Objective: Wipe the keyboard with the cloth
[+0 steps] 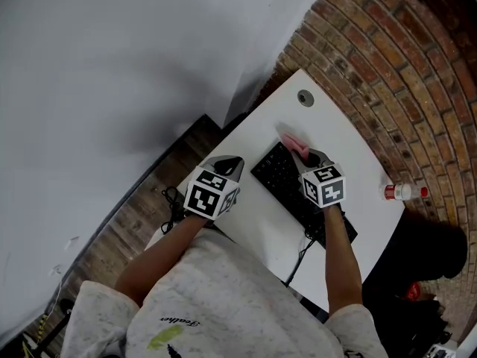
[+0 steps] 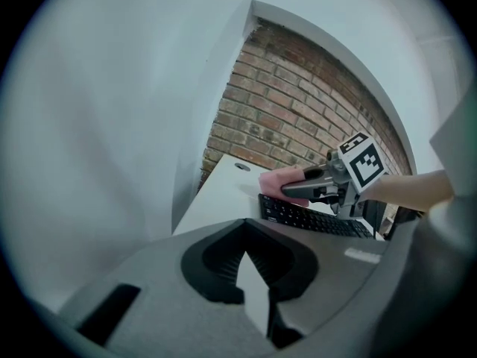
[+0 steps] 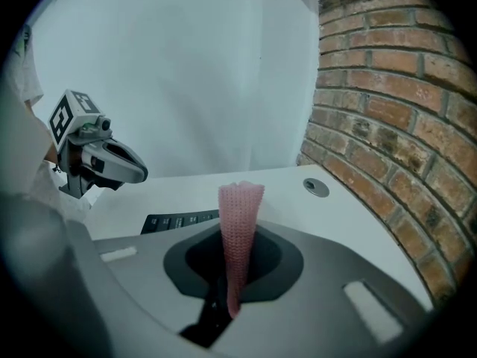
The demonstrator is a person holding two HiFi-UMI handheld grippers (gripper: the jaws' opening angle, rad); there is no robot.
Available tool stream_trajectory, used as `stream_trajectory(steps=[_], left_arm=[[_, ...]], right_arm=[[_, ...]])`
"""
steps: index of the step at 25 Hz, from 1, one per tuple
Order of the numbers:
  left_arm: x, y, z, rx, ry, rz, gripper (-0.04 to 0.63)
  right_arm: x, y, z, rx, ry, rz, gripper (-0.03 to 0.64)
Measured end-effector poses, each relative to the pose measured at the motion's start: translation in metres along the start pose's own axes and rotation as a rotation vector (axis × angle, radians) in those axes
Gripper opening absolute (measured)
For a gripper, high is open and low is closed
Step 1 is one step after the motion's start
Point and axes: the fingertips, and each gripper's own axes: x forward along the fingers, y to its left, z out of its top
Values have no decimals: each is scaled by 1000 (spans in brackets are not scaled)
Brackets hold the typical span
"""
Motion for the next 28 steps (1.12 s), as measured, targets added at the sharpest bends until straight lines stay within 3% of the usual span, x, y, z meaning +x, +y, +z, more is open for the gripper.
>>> stream_trajectory(steps=[11,20,28], left_arm=[[-15,16,-3,-34,-25,55,-3],[-22,15,-7,-53,-40,79,-3],[-24,6,-8,-55,-56,98,-3]], right_arm=[[20,16,25,-93,-2,60,25],[21,11,41,-375,43,50,25],[22,41,33,-580,83,143,25]])
